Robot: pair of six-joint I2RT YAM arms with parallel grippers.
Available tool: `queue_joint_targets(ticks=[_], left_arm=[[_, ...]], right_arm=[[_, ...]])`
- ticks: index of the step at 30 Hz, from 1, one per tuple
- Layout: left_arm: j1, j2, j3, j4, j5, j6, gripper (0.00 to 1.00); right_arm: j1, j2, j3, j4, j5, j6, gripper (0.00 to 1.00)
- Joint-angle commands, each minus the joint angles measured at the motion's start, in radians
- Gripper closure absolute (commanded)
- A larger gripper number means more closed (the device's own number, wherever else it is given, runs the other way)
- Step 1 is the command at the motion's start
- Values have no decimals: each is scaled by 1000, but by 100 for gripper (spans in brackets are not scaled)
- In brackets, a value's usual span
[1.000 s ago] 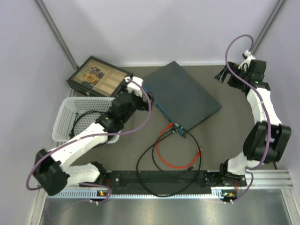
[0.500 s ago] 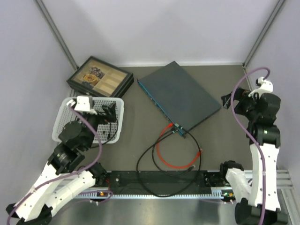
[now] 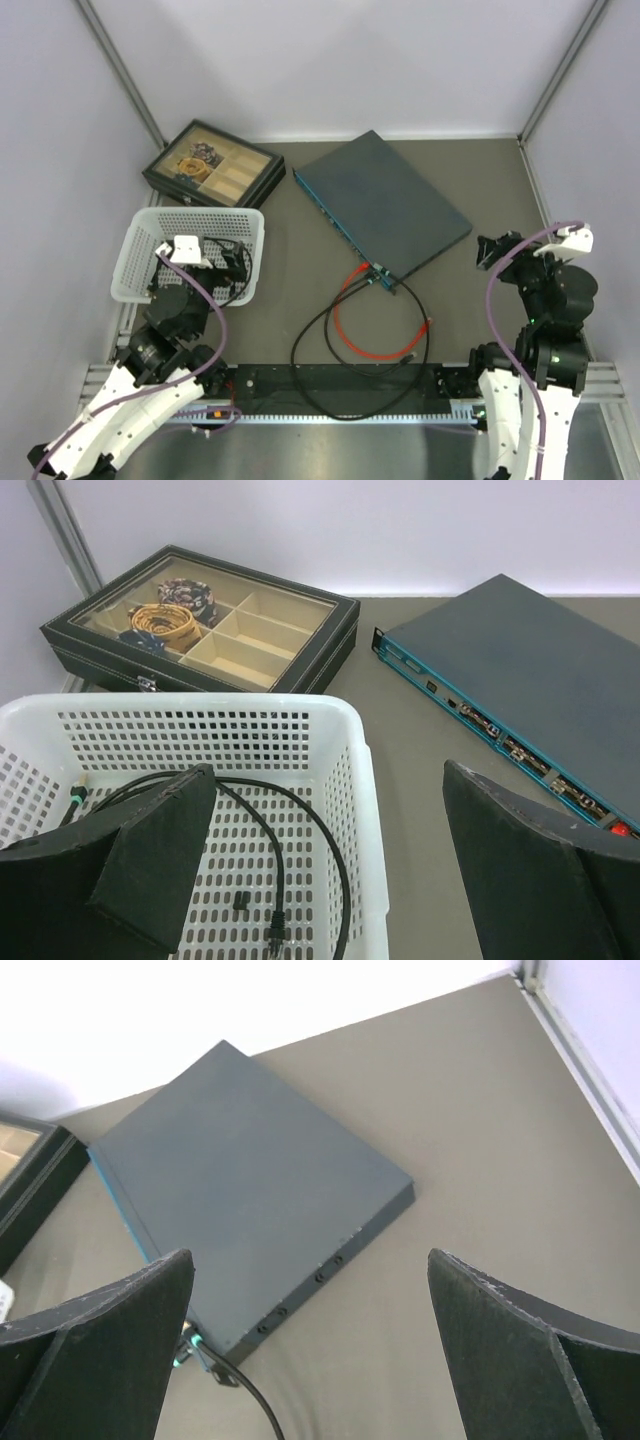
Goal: Insert the plug into the switch port
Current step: Reset both arms
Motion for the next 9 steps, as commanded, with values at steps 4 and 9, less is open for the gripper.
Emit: queue_joint_targets(ticks=[4, 9], left_arm=[[4, -72, -44, 115, -54, 9, 1], [2, -90, -57, 133, -71, 12, 1]], right_arm=[[-1, -90, -4, -29, 80, -36, 1], [-1, -103, -9, -24, 89, -50, 1]])
